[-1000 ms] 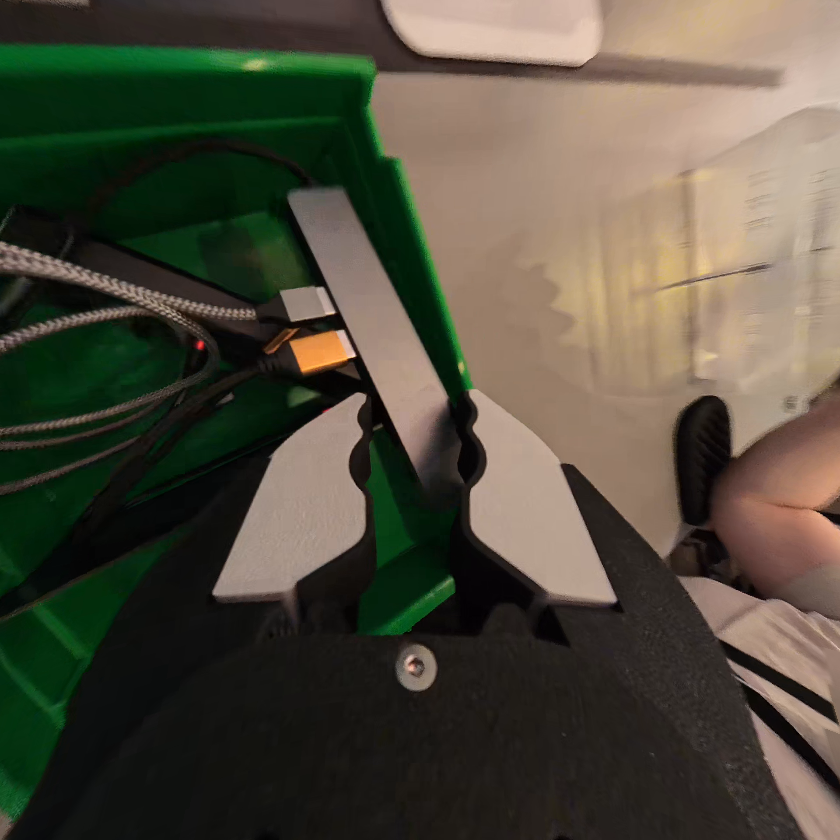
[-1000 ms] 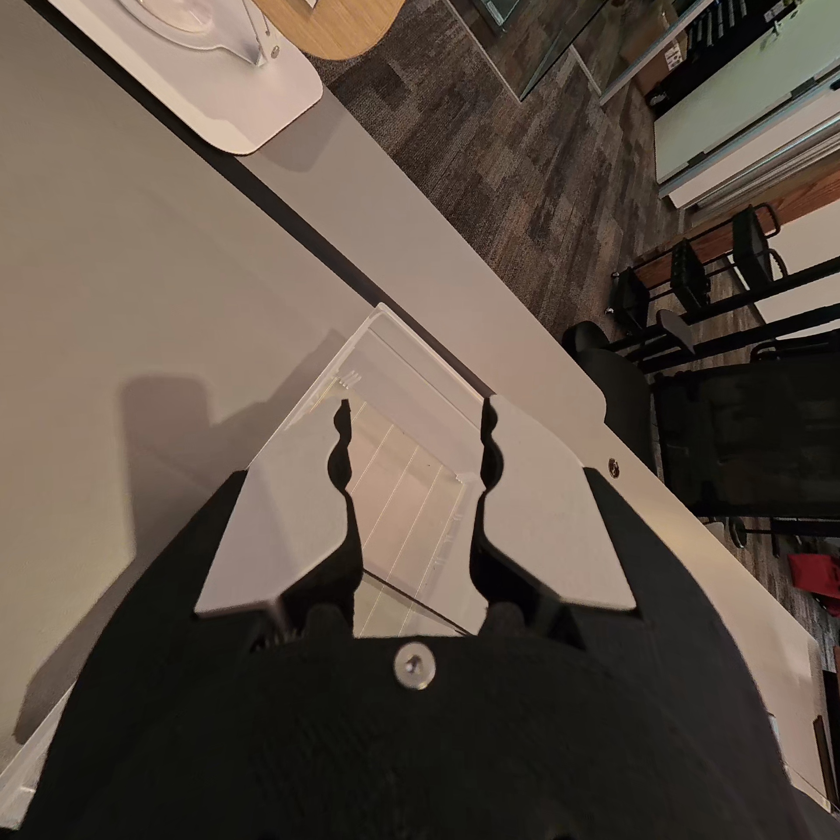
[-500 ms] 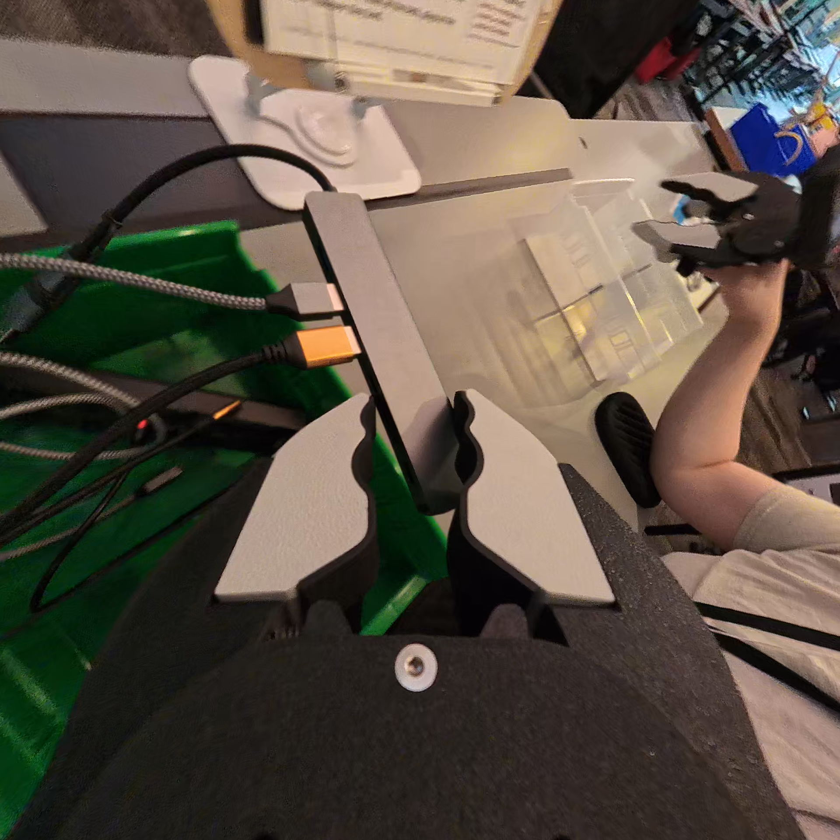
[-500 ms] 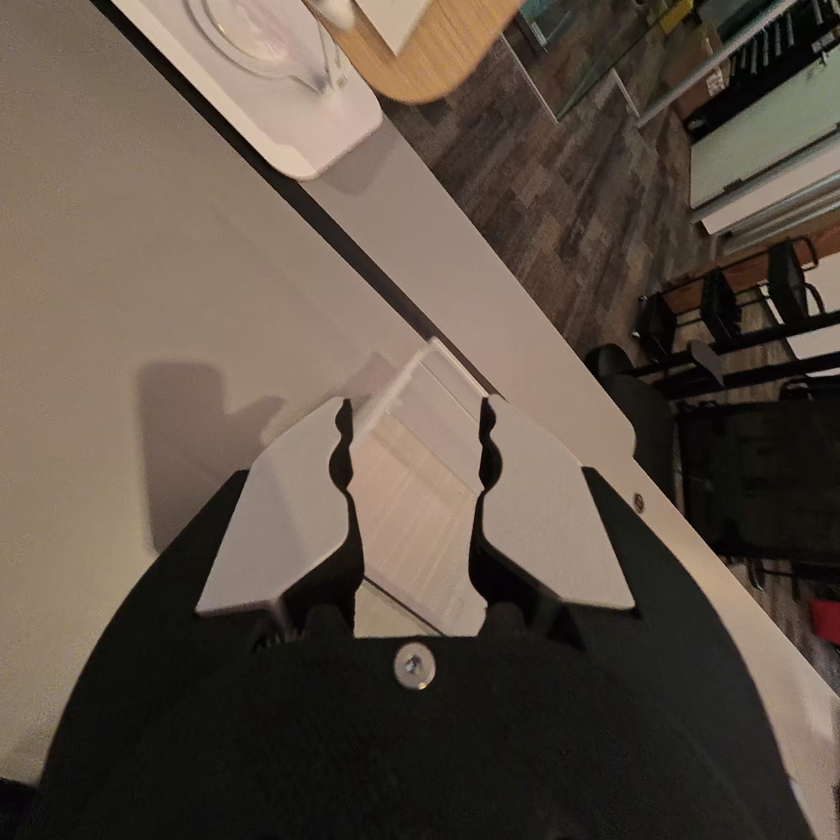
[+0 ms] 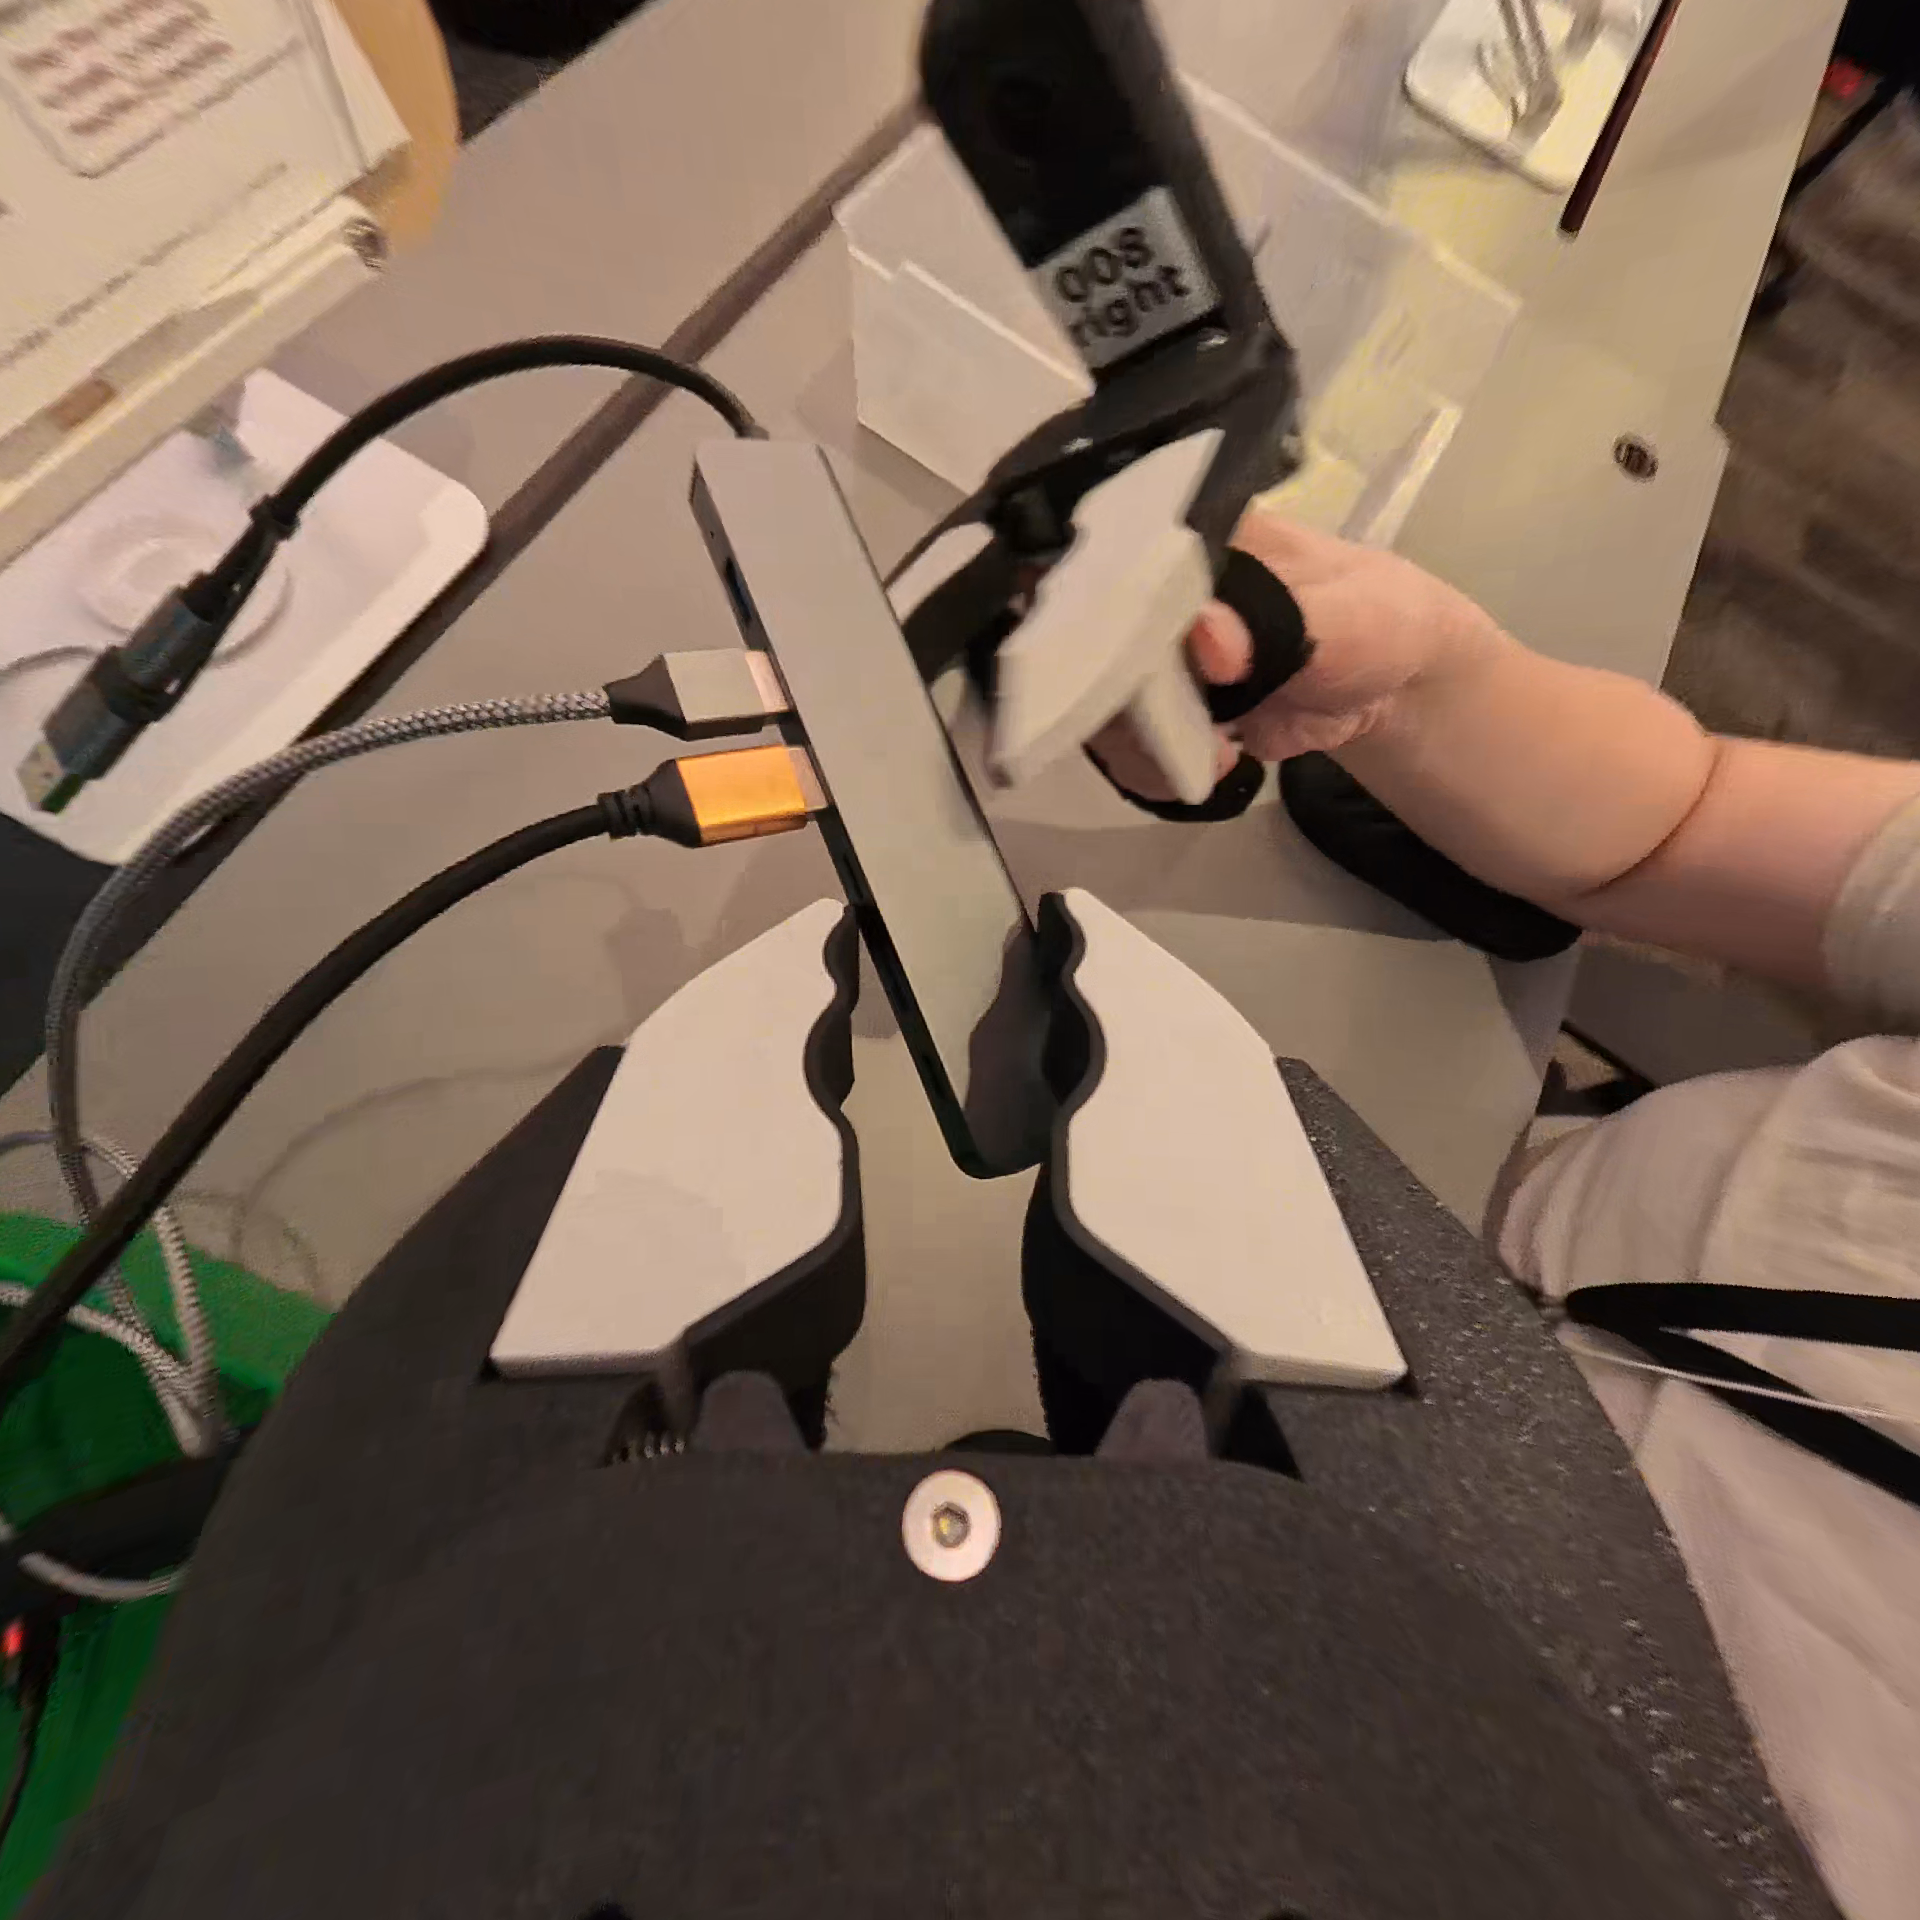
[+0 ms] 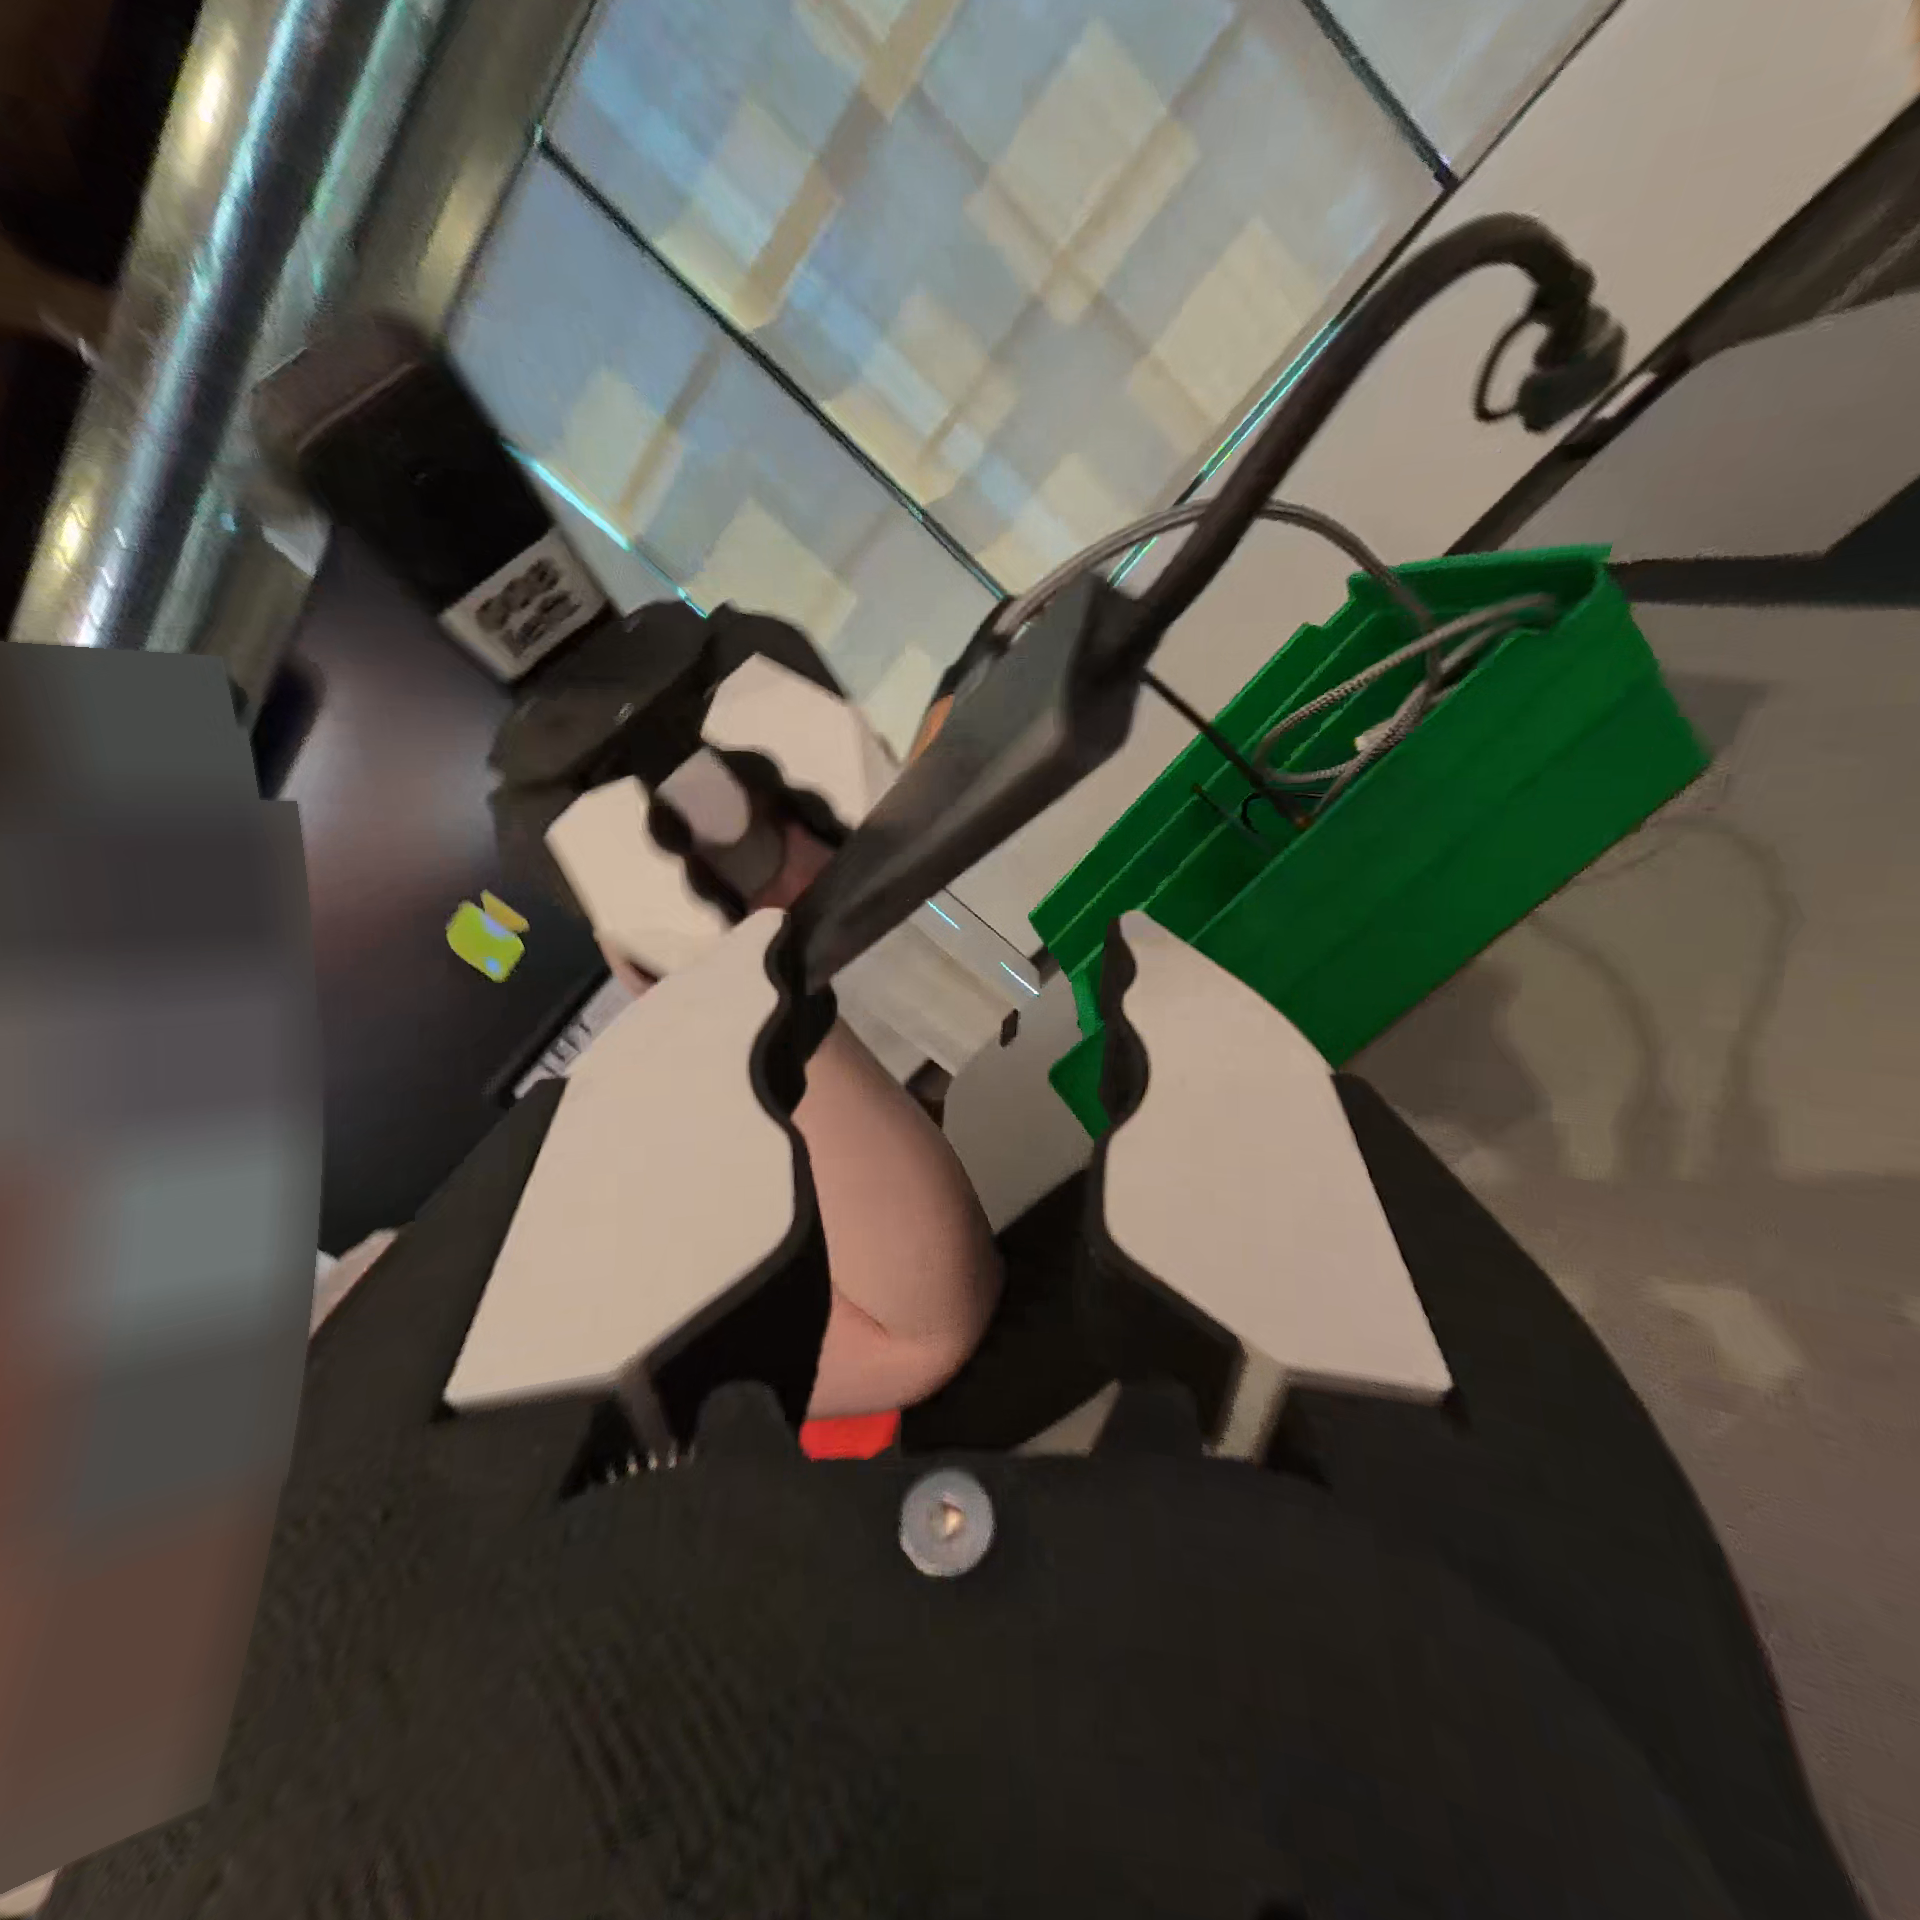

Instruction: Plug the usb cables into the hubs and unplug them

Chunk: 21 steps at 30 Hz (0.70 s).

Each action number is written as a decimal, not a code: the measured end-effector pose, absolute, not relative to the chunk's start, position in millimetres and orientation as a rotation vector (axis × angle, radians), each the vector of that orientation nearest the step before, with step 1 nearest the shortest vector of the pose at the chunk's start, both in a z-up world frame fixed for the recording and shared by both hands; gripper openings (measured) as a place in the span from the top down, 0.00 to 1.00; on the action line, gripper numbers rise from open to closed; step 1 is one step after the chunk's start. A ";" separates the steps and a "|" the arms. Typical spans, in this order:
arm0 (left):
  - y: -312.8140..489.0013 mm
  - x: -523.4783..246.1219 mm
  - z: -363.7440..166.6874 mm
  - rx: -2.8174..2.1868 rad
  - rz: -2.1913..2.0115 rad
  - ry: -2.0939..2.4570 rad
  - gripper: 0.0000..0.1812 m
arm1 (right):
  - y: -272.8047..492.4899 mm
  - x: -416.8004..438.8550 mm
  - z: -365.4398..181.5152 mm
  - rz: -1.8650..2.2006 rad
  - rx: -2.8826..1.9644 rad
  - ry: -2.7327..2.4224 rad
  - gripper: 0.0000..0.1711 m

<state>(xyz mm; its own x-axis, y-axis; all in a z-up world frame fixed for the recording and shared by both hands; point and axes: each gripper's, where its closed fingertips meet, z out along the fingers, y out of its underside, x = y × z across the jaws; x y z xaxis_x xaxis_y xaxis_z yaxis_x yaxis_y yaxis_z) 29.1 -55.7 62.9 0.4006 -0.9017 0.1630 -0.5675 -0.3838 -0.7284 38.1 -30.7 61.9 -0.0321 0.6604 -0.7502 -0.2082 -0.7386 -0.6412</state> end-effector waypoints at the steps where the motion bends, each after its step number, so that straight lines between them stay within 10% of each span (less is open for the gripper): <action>1: -59.3 36.6 56.6 -2.086 -0.734 1.298 0.82 | -26.7 39.0 59.5 1.881 -1.636 -0.425 0.69; 4: -67.1 50.7 44.7 -2.080 -0.704 1.397 0.82 | -25.9 49.9 67.1 2.133 -1.524 -0.320 0.91; 14: -53.7 -23.0 104.4 -1.950 -0.812 1.092 0.82 | -46.7 93.4 114.0 1.935 -1.366 -0.615 0.93; 21: -5.4 -110.7 89.6 -1.977 -0.515 0.896 0.64 | -64.7 133.2 156.7 1.750 -1.266 -0.645 0.93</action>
